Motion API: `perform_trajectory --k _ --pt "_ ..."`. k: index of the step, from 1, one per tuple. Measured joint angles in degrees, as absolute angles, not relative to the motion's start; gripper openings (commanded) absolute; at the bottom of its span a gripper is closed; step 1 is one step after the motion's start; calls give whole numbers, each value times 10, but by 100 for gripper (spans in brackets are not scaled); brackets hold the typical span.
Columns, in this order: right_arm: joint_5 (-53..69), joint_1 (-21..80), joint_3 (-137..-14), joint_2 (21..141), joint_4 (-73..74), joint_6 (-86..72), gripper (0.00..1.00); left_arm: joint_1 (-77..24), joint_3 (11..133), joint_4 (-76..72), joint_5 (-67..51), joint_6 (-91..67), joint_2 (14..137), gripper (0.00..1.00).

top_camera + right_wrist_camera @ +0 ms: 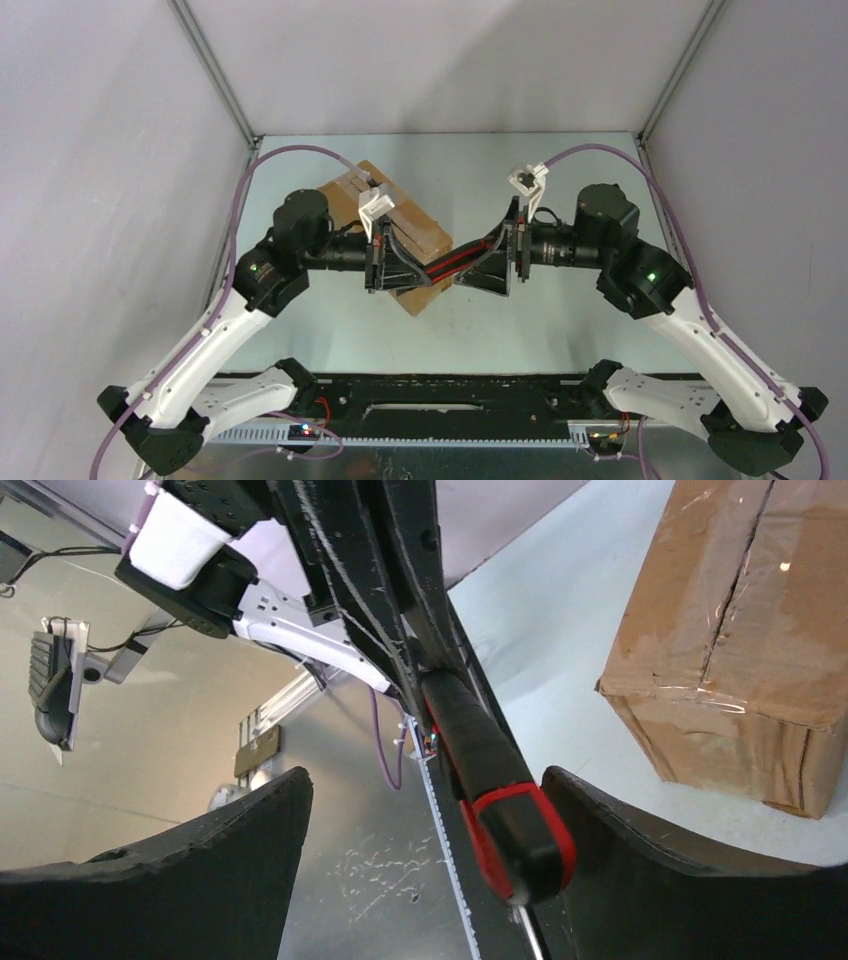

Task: Unpack the express box
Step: Adjust the knife.

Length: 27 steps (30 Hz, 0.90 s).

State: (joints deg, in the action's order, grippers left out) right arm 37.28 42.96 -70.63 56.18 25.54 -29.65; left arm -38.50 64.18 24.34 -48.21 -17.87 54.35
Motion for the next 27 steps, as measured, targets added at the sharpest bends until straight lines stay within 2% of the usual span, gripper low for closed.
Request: perform_trajectory --k 6,11,16,19,24,27 --pt "362 427 -694 538 239 -316 82 -385 616 211 -494 -191 544 0" --pt "272 460 -621 516 160 -359 81 -385 571 118 -492 -265 544 0" --pt "161 504 -546 497 70 -385 71 -385 515 -39 -475 -395 553 0" --pt "103 523 -520 494 8 -392 61 -388 504 -108 -467 -453 567 0" --pt "40 536 -489 487 -82 -401 43 -393 503 -155 -462 -493 570 0" --pt "10 549 -488 487 -119 -401 40 -394 503 -164 -453 -503 570 0"
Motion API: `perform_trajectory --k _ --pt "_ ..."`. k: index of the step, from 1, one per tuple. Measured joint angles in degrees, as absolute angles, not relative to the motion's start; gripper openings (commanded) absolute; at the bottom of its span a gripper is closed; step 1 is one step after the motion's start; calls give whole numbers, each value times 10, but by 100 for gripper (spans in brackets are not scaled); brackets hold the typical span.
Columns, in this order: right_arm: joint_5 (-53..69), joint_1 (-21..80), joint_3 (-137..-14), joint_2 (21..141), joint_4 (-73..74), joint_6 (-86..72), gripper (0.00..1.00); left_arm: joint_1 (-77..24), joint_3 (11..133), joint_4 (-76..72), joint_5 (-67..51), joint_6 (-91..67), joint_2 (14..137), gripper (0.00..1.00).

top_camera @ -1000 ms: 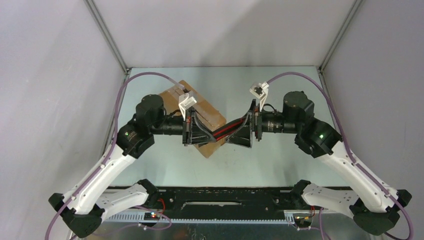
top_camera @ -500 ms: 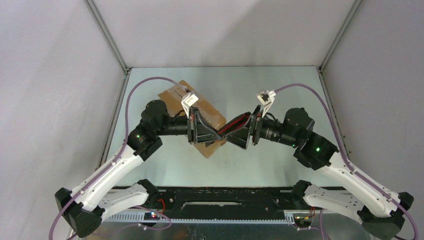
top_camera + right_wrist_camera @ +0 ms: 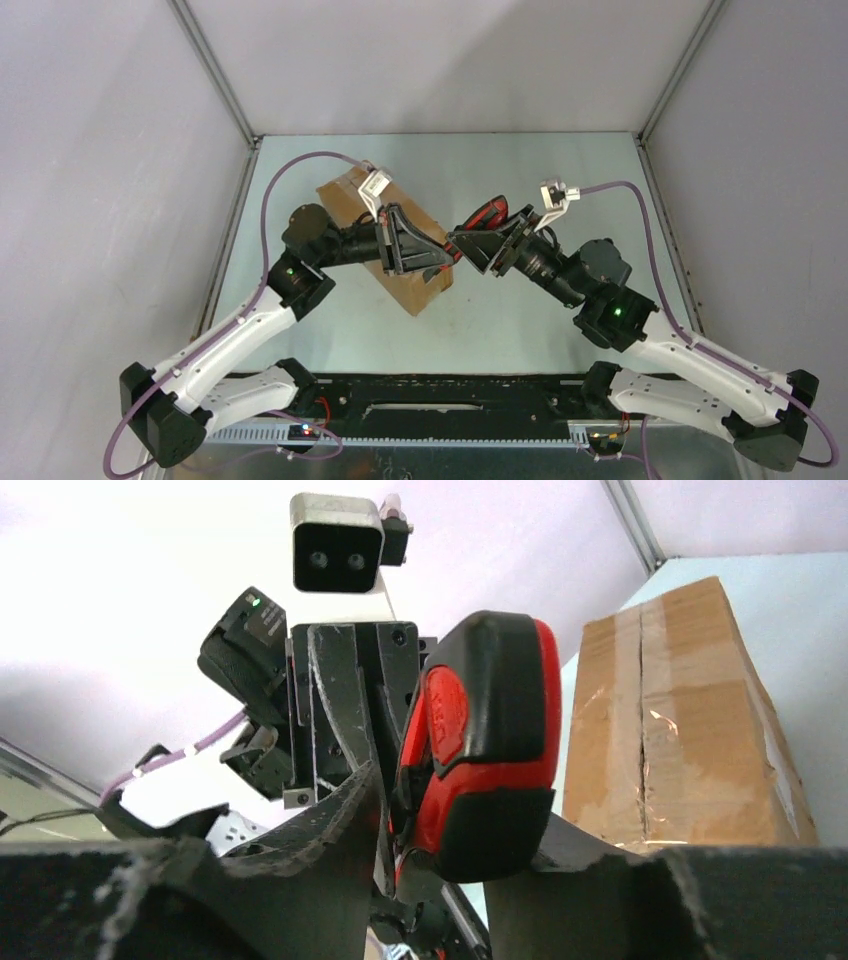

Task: Unpack the express box
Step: Adjust the knife.

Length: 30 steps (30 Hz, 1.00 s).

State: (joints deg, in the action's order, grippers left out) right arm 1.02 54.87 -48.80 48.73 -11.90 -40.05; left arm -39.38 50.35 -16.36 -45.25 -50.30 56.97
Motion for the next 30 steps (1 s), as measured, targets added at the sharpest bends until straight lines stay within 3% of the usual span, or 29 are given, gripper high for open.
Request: perform_trajectory --k 6,13,17,20,22,24,25,27,30 --pt "-32 570 -485 495 -165 -398 25 -395 503 -188 -452 -516 569 0" --pt "-33 573 -485 505 -193 -397 42 -395 503 -203 -449 -528 570 0" --pt "-31 573 -485 517 -189 -388 41 -395 503 -200 -439 -531 576 0" --pt "-34 573 -485 520 -184 -387 24 -395 503 -201 -437 -535 580 0" --pt "-32 573 -485 520 -188 -395 0 -395 503 -204 -438 -535 580 0" --pt "-28 573 -485 518 -192 -401 0 -395 503 -211 -442 -542 580 1" --pt "-28 573 -485 516 -193 -402 0 -396 503 -215 -442 -543 580 6" --pt "-30 571 -484 513 -188 -403 0 -397 504 -209 -438 -540 580 49" --pt "-37 560 -479 506 -163 -401 0 -399 520 -128 -404 -502 579 94"
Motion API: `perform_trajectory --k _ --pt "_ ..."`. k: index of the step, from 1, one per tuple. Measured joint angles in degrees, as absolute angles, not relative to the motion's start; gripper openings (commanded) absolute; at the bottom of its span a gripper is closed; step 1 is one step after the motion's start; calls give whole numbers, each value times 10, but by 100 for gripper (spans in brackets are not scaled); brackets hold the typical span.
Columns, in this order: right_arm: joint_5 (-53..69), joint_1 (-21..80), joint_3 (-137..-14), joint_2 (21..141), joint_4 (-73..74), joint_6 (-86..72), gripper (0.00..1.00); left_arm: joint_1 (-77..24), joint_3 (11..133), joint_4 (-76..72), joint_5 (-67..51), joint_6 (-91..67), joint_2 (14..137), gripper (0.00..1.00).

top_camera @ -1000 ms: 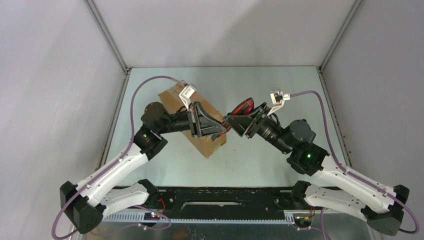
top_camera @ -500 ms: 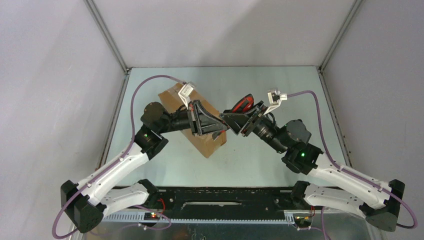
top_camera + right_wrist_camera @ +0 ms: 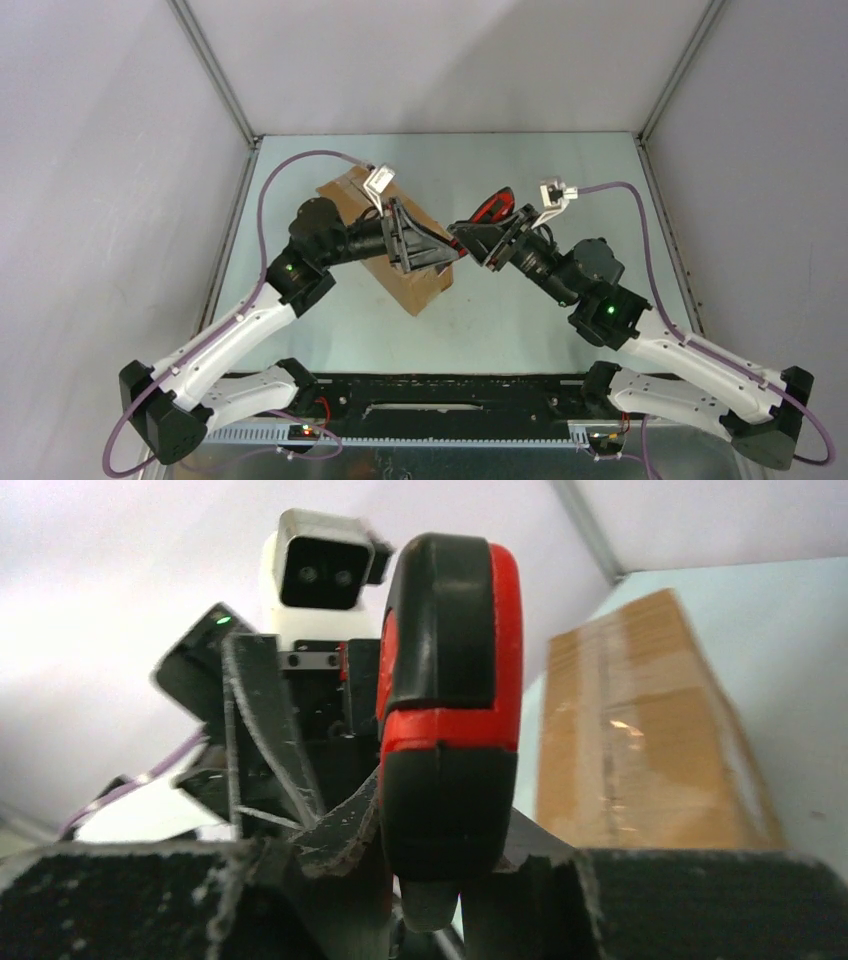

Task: Unpack the express box
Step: Adjust the knife, then adjust the express box at the center of the board.

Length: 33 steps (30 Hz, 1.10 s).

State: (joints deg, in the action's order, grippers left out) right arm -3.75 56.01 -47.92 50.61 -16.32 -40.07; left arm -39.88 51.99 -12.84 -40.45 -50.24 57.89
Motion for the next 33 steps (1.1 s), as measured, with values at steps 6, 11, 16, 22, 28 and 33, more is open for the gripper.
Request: perform_trajectory --k 6,11,16,22,28,33 --pt "-81 511 -474 460 -78 -401 0 -387 614 150 -218 -393 573 100" --pt "-125 574 -474 453 -26 -405 0 -323 759 353 86 -380 616 97" --pt "-156 670 -472 517 -16 -417 0 -168 878 449 233 -422 750 93" --pt "-178 722 -470 633 -28 -424 0 -73 974 520 226 -462 964 89" --pt "-217 774 -485 737 -57 -401 0 -2 984 534 134 -485 1060 82" --pt "-267 795 -516 817 -86 -378 0 32 1007 531 53 -491 1113 81"
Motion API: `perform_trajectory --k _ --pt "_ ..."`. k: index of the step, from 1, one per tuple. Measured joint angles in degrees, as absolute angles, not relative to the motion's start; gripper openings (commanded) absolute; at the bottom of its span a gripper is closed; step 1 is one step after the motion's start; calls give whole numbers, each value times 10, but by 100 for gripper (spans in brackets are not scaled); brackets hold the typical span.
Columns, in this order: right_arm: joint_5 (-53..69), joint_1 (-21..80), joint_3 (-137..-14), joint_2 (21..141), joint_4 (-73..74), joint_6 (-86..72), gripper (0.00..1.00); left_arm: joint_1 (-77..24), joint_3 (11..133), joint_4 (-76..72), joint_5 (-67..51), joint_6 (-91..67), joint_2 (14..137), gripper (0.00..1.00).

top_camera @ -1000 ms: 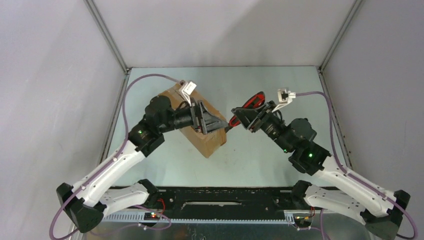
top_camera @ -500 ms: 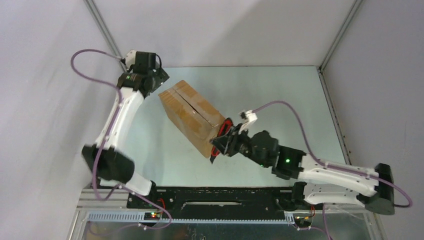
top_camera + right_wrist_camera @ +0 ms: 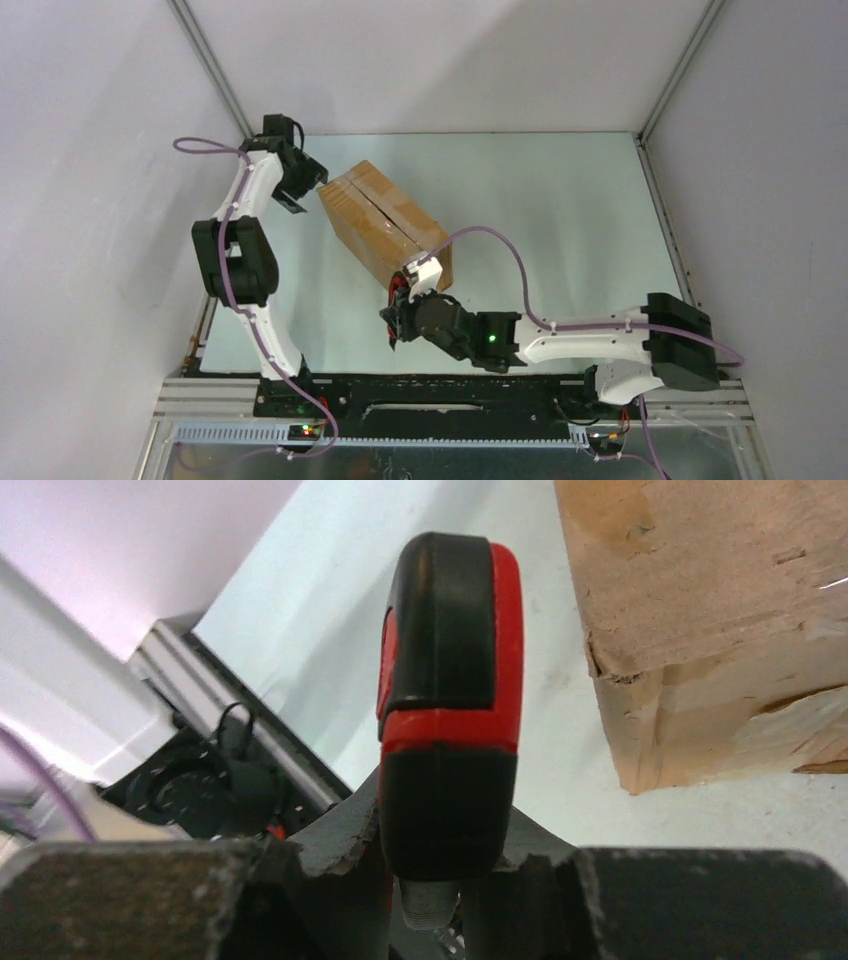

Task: Unpack the express box
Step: Adjust the express box at the center of the board.

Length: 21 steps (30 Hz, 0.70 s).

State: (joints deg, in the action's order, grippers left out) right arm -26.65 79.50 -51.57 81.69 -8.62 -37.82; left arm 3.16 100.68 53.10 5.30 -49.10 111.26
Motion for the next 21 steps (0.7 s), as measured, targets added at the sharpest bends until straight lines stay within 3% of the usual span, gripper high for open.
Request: perform_trajectory --k 13,21 --pt "-415 788 -510 884 -147 -345 0 6 674 432 -49 -574 928 76" --pt "-476 755 -390 818 -152 -361 0 -109 518 369 -54 -636 798 75"
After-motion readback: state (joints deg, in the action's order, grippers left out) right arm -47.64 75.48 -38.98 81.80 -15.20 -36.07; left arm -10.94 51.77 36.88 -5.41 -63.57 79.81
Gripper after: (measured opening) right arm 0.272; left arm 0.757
